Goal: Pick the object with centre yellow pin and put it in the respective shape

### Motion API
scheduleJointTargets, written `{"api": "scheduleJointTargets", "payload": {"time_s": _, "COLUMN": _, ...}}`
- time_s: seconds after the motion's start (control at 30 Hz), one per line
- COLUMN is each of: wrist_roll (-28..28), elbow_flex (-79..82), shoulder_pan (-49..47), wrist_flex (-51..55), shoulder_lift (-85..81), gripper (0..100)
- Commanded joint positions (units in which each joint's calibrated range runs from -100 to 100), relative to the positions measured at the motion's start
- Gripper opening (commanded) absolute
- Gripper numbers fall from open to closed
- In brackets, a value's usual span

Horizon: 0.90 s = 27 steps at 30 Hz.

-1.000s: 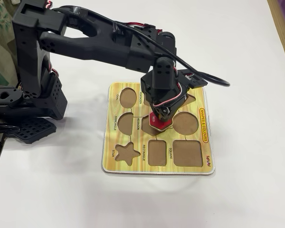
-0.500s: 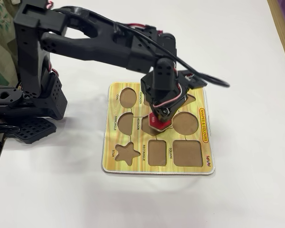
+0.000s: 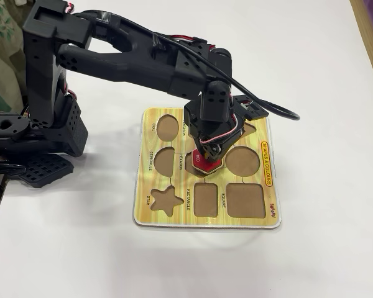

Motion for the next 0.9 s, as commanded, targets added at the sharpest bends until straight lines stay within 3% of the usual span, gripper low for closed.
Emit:
{"api": "scheduleJointTargets", "payload": {"time_s": 0.0, "wrist_roll": -0.2, "elbow_flex": -0.3, "shoulder_pan": -0.4, "wrist_flex": 0.4, "shoulder_lift": -0.9, "gripper": 1}}
{"api": "scheduleJointTargets", "payload": {"time_s": 0.87, "wrist_roll": -0.2, "elbow_flex": 4.2, "shoulder_pan": -1.8, "wrist_flex": -0.1, "shoulder_lift": -1.7, "gripper": 2}}
